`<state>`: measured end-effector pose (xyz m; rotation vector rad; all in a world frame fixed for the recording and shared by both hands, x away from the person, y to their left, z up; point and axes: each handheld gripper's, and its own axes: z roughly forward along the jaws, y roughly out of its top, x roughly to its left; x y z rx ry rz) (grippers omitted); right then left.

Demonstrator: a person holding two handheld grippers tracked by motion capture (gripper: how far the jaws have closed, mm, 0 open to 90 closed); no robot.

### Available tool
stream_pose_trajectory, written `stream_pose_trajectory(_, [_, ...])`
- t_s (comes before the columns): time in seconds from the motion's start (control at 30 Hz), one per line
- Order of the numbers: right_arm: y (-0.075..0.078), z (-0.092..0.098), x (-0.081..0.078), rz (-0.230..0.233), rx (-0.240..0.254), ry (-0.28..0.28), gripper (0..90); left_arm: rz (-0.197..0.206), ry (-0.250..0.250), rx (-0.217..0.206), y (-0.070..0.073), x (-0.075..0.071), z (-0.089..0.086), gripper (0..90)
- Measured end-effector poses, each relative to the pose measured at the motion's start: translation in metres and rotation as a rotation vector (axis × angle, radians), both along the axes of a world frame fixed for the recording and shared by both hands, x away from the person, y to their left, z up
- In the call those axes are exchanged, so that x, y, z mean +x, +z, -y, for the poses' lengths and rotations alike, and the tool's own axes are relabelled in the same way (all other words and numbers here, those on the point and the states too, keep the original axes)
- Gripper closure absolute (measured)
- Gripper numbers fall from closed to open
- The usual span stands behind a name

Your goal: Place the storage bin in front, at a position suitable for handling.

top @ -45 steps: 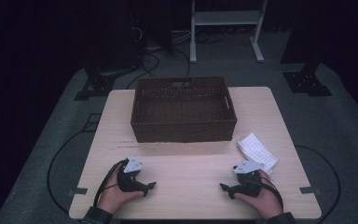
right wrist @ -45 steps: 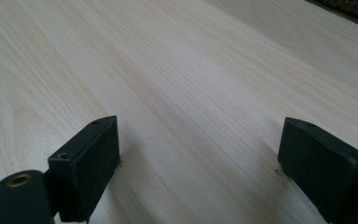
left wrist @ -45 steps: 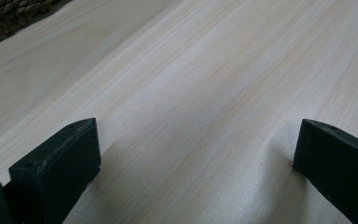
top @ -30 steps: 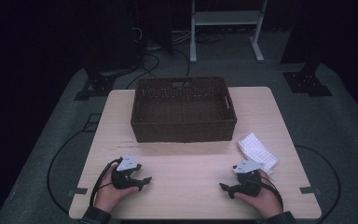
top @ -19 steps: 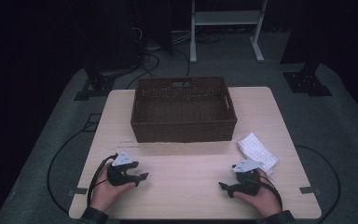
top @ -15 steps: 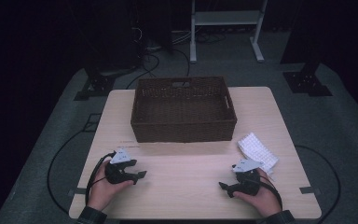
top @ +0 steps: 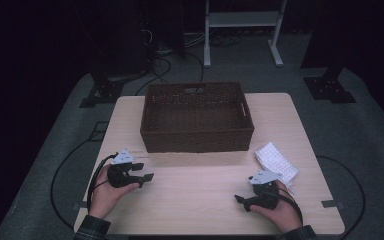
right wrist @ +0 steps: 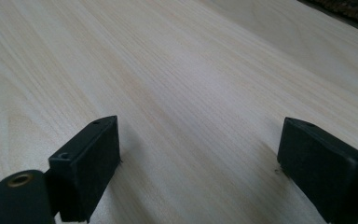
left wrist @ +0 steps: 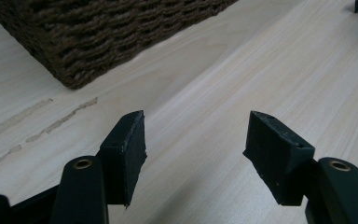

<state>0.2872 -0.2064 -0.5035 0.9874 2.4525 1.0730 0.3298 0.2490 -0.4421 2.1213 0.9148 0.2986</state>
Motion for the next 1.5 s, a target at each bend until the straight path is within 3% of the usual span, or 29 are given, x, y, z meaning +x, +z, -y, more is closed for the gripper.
stream_pose_trajectory(0.33, [0.0,0.0,0.0,-0.002,0.001,-0.001,12.1,0.001,0.015,-0.017,0.018,0.011,-0.007,41.9])
stream_pose_trajectory(0.57, [0.0,0.0,0.0,-0.002,0.001,0.0,12.2,-0.02,0.036,-0.033,0.034,0.024,-0.012,43.5])
stream_pose_trajectory(0.83, [0.0,0.0,0.0,-0.001,0.001,-0.001,12.3,-0.023,0.056,-0.012,0.047,0.036,-0.013,45.4])
stream_pose_trajectory(1.0, [0.0,0.0,0.0,-0.001,0.001,-0.001,12.3,-0.012,0.073,-0.015,0.056,0.043,-0.014,45.8])
stream_pose_trajectory(1.1, [0.0,0.0,0.0,-0.001,0.001,-0.002,12.4,0.005,0.09,0.006,0.067,0.055,-0.016,46.0])
stream_pose_trajectory(1.5, [0.0,0.0,0.0,-0.001,0.001,-0.002,12.4,0.025,0.109,0.007,0.084,0.079,-0.018,43.9])
